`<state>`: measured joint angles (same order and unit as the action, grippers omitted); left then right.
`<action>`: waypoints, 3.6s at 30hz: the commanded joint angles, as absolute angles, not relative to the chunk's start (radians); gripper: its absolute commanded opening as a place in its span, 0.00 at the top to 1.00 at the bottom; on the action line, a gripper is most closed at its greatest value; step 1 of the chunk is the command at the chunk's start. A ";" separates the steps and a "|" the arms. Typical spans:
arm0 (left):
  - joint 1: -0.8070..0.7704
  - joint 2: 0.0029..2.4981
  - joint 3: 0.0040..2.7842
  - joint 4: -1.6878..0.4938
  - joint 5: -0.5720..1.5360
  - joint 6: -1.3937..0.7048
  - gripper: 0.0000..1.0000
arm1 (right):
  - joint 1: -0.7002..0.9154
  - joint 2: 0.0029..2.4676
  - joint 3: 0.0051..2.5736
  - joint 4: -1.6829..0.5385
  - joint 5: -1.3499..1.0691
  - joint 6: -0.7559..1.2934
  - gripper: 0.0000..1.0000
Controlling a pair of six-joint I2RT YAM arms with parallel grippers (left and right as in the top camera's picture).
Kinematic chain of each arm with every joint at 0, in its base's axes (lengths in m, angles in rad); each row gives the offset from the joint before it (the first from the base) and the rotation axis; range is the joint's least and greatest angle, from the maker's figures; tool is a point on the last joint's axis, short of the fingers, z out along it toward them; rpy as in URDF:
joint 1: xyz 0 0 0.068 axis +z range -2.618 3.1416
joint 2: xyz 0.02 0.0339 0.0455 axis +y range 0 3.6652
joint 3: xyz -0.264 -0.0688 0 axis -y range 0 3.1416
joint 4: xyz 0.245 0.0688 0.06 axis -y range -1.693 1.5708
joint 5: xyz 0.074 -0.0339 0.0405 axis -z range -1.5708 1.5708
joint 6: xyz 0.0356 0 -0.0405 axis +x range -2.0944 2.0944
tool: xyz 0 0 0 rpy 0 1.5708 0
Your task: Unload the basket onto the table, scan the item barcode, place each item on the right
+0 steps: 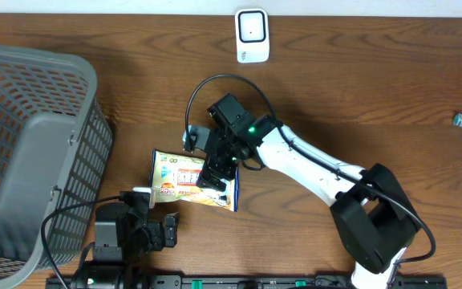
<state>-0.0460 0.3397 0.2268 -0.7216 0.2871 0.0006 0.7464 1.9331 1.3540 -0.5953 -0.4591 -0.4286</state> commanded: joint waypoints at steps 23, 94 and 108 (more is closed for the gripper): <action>-0.044 0.337 0.232 -0.721 0.295 0.007 0.01 | 0.603 2.018 1.503 -0.916 -0.427 0.254 0.99; -0.044 0.337 0.232 -0.721 0.295 0.007 0.01 | 0.883 2.184 1.480 -1.069 -0.145 0.466 0.99; -0.044 0.337 0.232 -0.721 0.295 0.007 0.01 | 0.577 2.066 1.591 -1.620 -0.914 0.236 0.99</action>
<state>-0.0460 0.3393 0.2268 -0.7216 0.2871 0.0006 0.6289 2.1010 1.5639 -1.5635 -0.6876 0.2779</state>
